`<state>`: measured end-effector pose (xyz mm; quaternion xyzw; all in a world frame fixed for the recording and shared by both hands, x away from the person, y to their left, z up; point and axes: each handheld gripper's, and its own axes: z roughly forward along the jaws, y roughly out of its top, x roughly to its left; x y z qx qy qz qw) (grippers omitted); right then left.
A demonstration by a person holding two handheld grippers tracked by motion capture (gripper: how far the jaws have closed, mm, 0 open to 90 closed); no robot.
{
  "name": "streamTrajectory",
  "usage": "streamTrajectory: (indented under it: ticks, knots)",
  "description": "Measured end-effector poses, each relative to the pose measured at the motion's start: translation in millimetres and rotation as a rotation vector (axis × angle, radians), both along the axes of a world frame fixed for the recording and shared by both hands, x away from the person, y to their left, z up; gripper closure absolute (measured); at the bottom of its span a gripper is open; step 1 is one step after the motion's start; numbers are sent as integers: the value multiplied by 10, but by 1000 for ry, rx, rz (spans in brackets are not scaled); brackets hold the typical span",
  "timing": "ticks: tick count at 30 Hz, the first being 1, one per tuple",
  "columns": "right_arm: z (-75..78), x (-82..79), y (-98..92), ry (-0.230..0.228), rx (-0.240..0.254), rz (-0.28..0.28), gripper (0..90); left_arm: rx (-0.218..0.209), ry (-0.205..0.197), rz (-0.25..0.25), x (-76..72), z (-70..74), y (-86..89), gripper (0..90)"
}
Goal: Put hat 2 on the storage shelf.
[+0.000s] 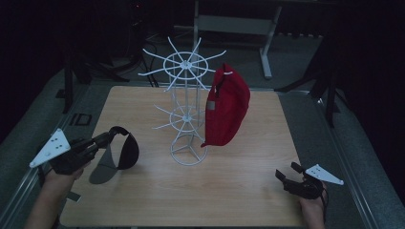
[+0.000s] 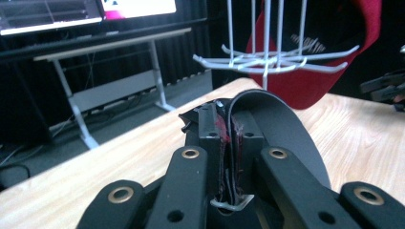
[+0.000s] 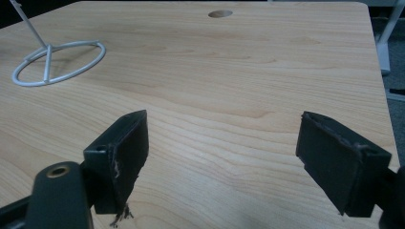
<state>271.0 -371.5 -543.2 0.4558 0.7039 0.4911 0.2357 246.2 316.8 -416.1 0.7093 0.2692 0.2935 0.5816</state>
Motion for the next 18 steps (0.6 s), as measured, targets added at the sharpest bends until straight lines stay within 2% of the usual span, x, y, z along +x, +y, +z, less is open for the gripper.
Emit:
streamTrajectory:
  ticks: [6,7,10,13,18]
  knots:
    - [0,0,9,1,-3,5,182,-25,-52,-11,-36,244,78,864]
    - [0,0,9,1,-3,5,182,-25,-52,-11,-36,244,78,864]
    - [2,-8,0,1,1,1,182,-59,-80,-57,-10,426,81,864]
    - [-3,-10,-7,2,-1,1,182,-80,-107,-68,32,570,56,864]
    - [-11,-8,-13,5,-2,0,182,-43,-130,-54,89,783,-59,864]
